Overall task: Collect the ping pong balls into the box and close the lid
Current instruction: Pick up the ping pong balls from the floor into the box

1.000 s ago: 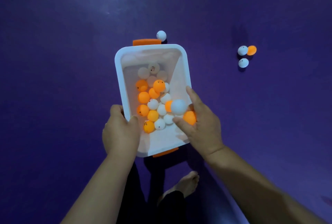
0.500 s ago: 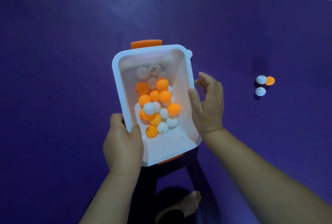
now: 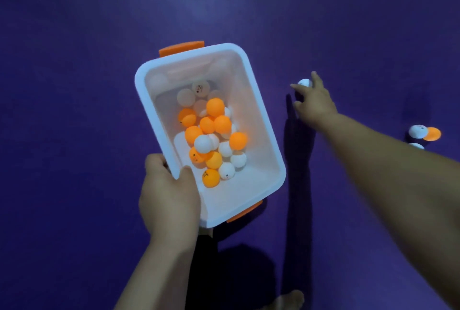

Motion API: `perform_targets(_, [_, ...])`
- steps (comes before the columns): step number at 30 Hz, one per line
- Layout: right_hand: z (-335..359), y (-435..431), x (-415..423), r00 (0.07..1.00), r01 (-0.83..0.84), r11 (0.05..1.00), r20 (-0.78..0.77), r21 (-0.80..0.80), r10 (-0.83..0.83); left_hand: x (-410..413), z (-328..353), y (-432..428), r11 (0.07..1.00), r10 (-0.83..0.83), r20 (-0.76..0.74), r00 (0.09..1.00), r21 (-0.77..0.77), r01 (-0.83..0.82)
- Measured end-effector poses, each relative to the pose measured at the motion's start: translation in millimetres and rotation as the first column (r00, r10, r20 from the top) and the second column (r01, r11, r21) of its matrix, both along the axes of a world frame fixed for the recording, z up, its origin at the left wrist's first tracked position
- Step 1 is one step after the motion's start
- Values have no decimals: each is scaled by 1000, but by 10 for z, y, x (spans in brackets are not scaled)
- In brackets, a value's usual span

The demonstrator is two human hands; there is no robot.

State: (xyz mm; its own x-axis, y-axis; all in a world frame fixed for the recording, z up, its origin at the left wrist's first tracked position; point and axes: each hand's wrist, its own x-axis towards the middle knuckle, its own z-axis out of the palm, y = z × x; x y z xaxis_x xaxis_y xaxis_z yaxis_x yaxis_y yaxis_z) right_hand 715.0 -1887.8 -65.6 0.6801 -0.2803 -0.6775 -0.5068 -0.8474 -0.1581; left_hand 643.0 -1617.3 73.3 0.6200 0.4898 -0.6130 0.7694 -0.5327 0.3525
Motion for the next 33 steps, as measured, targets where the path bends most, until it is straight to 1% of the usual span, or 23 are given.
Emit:
perform_targets(3, [-123, -44, 39, 999, -18, 999, -51, -33, 16, 81, -66, -83, 1000, 13, 11, 1000, 2, -13])
perform_targets(5, [-118, -89, -22, 998, 39, 999, -45, -25, -40, 101, -97, -154, 999, 31, 3, 1000, -15, -31])
perform_targets(6, [-76, -91, -73, 996, 85, 996, -6, -6, -85, 98, -107, -185, 999, 39, 1, 999, -25, -39])
perform_targets(8, [98, -52, -186, 964, 206, 976, 158, 67, -214, 96, -91, -238, 999, 40, 4, 999, -37, -39])
perform_targets(10, [377, 39, -278, 859, 335, 930, 357, 150, -367, 105, -26, -273, 999, 13, 19, 1000, -42, -12])
perform_targets(12, [739, 122, -359, 708, 432, 877, 523, 210, -474, 103, 81, -305, 998, -39, 36, 999, -44, 41])
perform_targets(13, [953, 166, -401, 628, 452, 849, 578, 273, -520, 103, 152, -320, 997, -64, 39, 997, -44, 66])
perform_targets(14, [1174, 217, -442, 560, 438, 826, 611, 355, -560, 106, 229, -343, 996, -80, 37, 996, -46, 82])
perform_targets(15, [1392, 271, -485, 518, 399, 808, 621, 432, -588, 115, 313, -371, 995, -90, 32, 995, -48, 92])
perform_targets(16, [1594, 329, -533, 516, 352, 803, 616, 482, -596, 132, 400, -404, 994, -98, 26, 995, -49, 99])
perform_targets(17, [1771, 374, -581, 554, 306, 811, 600, 498, -578, 159, 497, -446, 993, -105, 20, 994, -50, 106])
perform_targets(19, [2024, 419, -659, 673, 268, 824, 515, 500, -531, 239, 704, -550, 990, -123, 17, 992, -64, 124])
perform_targets(20, [2113, 409, -696, 703, 287, 815, 467, 503, -536, 281, 807, -606, 988, -133, 19, 991, -76, 134])
perform_targets(21, [2198, 381, -731, 697, 325, 799, 443, 505, -564, 324, 909, -658, 985, -144, 21, 989, -88, 145])
perform_targets(24, [2477, 229, -763, 570, 481, 718, 443, 504, -692, 456, 1202, -800, 976, -184, 38, 982, -110, 187])
perform_targets(29, [2863, -105, -778, 366, 666, 544, 412, 510, -834, 626, 1687, -1084, 961, -250, 50, 967, -112, 254])
perform_targets(30, [2897, -177, -777, 341, 688, 518, 405, 507, -849, 642, 1755, -1151, 958, -262, 49, 964, -107, 266])
perform_targets(33, [2928, -408, -809, 303, 737, 469, 382, 488, -873, 658, 1898, -1403, 953, -294, 43, 955, -66, 297])
